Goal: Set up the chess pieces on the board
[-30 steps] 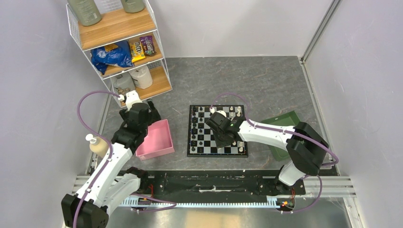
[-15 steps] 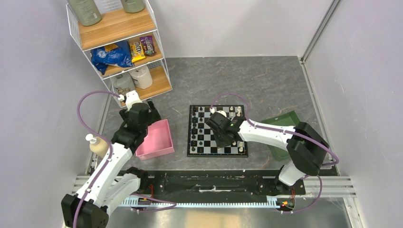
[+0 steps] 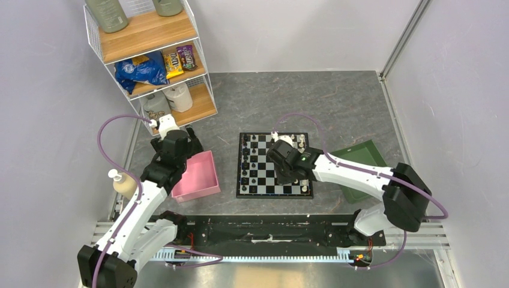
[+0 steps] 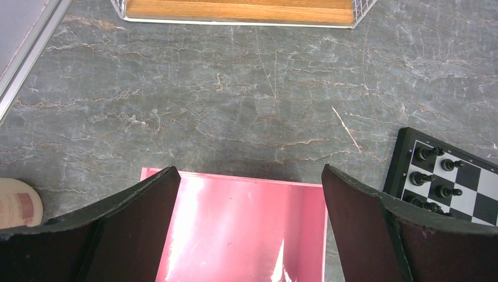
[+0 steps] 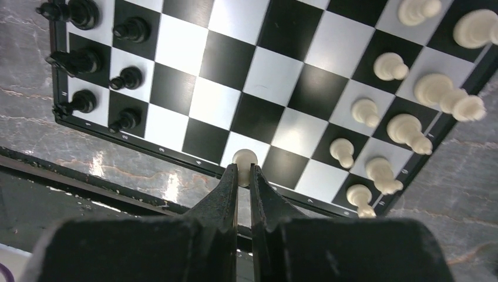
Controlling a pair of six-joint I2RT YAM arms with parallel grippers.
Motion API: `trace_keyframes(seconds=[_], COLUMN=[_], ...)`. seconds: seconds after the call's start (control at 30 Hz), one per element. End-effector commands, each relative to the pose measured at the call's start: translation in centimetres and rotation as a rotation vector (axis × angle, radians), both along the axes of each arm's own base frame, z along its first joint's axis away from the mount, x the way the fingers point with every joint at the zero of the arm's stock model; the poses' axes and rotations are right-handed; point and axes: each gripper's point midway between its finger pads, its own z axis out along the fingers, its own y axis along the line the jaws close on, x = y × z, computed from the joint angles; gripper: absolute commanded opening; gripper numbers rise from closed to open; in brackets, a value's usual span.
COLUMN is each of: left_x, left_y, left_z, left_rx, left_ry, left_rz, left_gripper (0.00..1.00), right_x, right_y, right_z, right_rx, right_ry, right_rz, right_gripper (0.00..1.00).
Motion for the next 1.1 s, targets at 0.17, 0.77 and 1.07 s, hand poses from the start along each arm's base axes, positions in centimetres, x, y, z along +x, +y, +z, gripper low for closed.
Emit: trace_keyframes(seconds=[0.17, 0.77, 1.07], left_x=[0.2, 0.0, 0.0], left_y=[0.2, 0.1, 0.1], left_z=[1.1, 1.0, 0.9], left_rx=[-0.005, -0.017, -0.015], left_ry=[-0.045, -0.047, -0.043], left_rz=[0.005, -0.003, -0.003], left_gripper=[1.0, 1.0, 1.0], right_x=[-1.6, -1.4, -1.4], right_y=[-4.6, -6.2, -6.2], right_z=[-0.5, -1.8, -2.7], right_rx=[-0.058, -0.137, -0.151], right_ry=[-0.027, -0.037, -0.022], right_rz=[-0.111, -0.155, -0.156], right_gripper=[0.1, 0.11, 0.13])
